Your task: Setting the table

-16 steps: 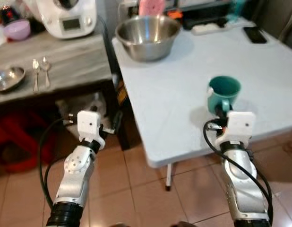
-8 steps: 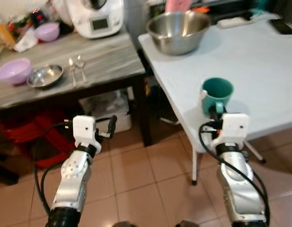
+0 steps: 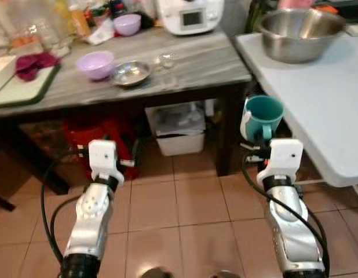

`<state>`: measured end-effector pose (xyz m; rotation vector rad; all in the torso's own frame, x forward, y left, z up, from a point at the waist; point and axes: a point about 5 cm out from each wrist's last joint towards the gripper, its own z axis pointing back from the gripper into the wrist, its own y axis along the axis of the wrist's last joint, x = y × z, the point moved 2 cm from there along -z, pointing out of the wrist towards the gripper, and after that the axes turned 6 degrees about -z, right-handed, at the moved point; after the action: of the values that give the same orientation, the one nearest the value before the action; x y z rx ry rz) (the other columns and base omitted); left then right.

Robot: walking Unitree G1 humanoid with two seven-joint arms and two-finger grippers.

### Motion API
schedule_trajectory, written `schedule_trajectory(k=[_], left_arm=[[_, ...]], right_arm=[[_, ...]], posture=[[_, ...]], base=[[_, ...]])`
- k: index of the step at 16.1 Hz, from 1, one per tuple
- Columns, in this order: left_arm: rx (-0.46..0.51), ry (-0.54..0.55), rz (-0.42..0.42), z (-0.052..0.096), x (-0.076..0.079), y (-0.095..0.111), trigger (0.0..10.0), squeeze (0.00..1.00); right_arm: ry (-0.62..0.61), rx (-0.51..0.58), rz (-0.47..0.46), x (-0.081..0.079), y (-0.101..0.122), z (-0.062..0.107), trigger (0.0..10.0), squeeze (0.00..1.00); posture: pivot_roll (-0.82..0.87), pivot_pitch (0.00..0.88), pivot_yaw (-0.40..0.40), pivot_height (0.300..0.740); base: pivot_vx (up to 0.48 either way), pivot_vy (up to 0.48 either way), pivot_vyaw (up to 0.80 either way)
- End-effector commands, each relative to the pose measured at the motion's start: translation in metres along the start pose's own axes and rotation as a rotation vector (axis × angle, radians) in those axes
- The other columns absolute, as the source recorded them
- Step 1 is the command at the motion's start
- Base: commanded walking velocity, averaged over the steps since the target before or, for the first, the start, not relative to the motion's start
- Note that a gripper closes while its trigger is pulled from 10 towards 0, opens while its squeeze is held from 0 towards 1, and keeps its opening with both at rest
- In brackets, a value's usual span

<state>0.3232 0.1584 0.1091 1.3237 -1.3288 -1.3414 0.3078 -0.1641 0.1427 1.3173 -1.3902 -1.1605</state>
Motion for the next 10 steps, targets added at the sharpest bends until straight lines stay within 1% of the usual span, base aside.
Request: schedule_trajectory(k=[1,5,6,8,9,10], left_arm=[[0.017,0.034,-0.031,-0.001,-0.01,0.005,10.0,0.0],[0.026,0.008,-0.02,-0.002,-0.008,0.008,10.0,0.0],[0.032,-0.015,0.002,-0.002,-0.005,0.008,10.0,0.0],[0.038,-0.027,0.007,-0.002,-0.002,0.009,10.0,0.0],[0.043,-0.041,0.028,-0.002,0.0,0.01,10.0,0.0],[0.045,-0.043,0.038,-0.002,0.001,0.01,10.0,0.0]], right_arm=[[0.019,0.033,-0.017,-0.007,0.007,-0.002,10.0,0.0],[0.011,0.035,-0.023,-0.006,0.006,-0.002,10.0,0.0],[0.01,0.036,-0.026,-0.007,0.006,-0.002,10.0,0.0],[0.012,0.038,-0.023,-0.007,0.007,-0.002,10.0,0.0],[0.012,0.041,-0.022,-0.007,0.007,-0.002,10.0,0.0],[0.012,0.043,-0.021,-0.007,0.008,-0.003,10.0,0.0]], posture=[[-0.11,0.089,0.086,0.74],[-0.12,0.083,0.094,0.74],[-0.12,0.082,0.095,0.74],[-0.12,0.078,0.094,0.74],[-0.12,0.077,0.094,0.74],[-0.12,0.073,0.094,0.74]], base=[[0.0,0.0,0.0],[0.0,0.0,0.0],[0.0,0.0,0.0],[0.0,0.0,0.0],[0.0,0.0,0.0],[0.251,0.0,0.0]])
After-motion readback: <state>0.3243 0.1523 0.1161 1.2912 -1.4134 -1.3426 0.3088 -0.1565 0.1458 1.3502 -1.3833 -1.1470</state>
